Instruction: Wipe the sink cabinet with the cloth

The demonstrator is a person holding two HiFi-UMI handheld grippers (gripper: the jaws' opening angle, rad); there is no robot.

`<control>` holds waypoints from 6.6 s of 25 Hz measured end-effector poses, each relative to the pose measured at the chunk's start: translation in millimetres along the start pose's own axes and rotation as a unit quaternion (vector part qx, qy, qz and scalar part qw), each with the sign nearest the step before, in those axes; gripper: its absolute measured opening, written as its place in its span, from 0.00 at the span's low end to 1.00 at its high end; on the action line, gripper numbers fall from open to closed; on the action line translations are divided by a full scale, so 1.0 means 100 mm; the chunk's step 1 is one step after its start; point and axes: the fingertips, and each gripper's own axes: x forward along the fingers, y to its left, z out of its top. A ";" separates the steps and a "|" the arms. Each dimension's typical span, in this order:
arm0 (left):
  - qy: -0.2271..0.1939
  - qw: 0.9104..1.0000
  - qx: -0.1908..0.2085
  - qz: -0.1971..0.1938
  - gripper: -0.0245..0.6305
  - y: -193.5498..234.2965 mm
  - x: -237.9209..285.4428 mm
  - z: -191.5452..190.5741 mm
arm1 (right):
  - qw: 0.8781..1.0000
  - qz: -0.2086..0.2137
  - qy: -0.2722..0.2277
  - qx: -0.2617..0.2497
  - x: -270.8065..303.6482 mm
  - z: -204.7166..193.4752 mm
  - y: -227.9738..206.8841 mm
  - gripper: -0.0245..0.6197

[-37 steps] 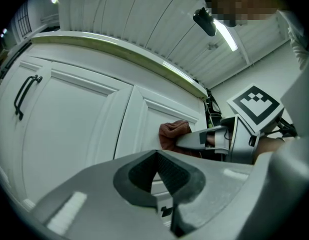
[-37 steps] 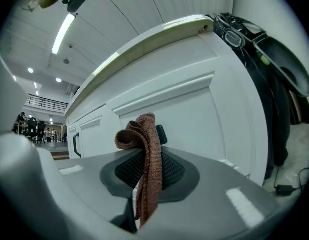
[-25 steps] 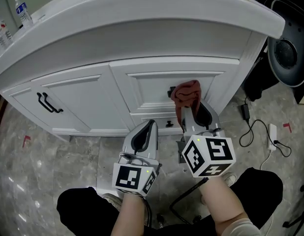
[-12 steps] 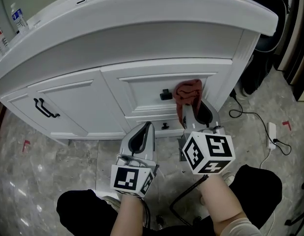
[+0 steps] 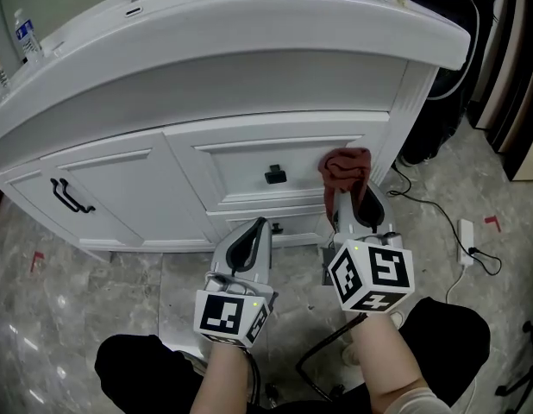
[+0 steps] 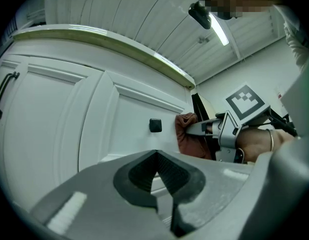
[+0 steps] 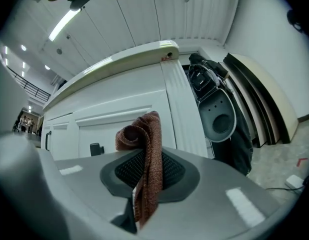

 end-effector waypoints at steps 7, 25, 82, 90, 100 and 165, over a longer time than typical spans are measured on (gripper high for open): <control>-0.005 1.000 -0.011 0.002 0.04 0.03 -0.01 0.00 | 0.999 -0.032 0.010 0.021 -0.07 -0.03 -0.27 0.17; 0.011 0.998 -0.017 0.064 0.04 0.66 -0.55 -0.16 | 0.989 0.123 0.073 0.047 -0.01 -0.87 1.26 0.17; 0.018 1.000 -0.020 -0.012 0.04 -0.10 0.14 -0.39 | 0.998 0.019 0.060 0.032 0.03 -0.57 -0.02 0.17; 0.030 0.999 -0.025 -0.024 0.04 -0.23 0.21 -0.49 | 0.997 -0.029 0.048 0.055 -0.07 -0.59 -0.38 0.17; 0.043 0.999 -0.026 -0.004 0.04 0.00 0.02 -0.70 | 0.996 -0.065 0.051 0.035 -0.21 -0.70 -0.55 0.17; 0.067 0.997 -0.024 0.003 0.04 0.15 0.03 -1.12 | 0.990 -0.002 0.142 0.023 -0.03 -1.77 -0.21 0.17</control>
